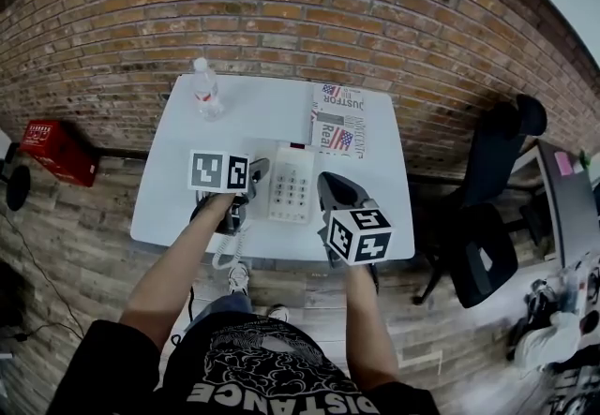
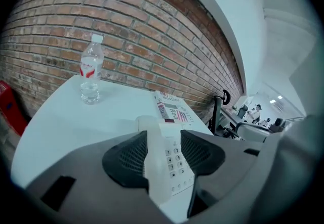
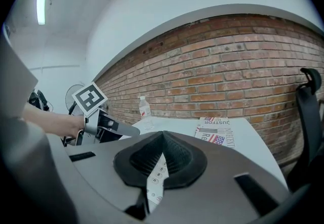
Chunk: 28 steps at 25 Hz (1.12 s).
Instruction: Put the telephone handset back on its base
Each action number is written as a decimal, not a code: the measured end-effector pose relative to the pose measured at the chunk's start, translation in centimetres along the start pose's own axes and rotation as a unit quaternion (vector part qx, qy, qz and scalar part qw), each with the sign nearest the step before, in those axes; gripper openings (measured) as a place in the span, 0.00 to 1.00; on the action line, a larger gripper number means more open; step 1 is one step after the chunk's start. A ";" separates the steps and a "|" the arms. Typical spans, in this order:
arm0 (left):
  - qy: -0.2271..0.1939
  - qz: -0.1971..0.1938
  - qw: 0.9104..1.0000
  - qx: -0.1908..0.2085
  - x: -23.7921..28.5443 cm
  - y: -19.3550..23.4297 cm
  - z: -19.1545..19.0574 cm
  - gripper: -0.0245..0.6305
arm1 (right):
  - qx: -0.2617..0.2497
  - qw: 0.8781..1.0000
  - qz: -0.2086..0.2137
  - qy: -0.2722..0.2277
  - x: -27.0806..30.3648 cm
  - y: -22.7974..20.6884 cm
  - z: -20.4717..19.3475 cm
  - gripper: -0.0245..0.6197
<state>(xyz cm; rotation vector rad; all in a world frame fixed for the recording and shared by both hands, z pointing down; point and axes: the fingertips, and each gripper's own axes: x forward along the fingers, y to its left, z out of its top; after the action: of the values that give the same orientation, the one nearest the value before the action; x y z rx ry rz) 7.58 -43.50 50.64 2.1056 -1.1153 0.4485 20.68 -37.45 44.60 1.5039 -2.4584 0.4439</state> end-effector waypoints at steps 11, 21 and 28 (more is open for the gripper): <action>-0.106 -0.009 0.992 0.074 -6.0 -2.9 3.2 0.24 | -0.028 0.999 0.008 -0.031 -2.1 1.1 3.0 0.04; -0.171 0.006 0.977 0.125 -10.4 -4.5 3.9 0.15 | -0.046 0.997 0.013 -0.055 -4.0 1.8 4.8 0.04; -0.194 0.048 0.968 0.153 -12.4 -4.3 3.6 0.10 | -0.060 0.996 0.018 -0.062 -4.8 2.5 5.1 0.04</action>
<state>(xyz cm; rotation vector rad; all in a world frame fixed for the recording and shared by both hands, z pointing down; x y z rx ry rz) 4.06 -37.26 39.09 2.4905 -1.4507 0.2702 20.44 -34.32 37.91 1.4822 -2.5588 0.2119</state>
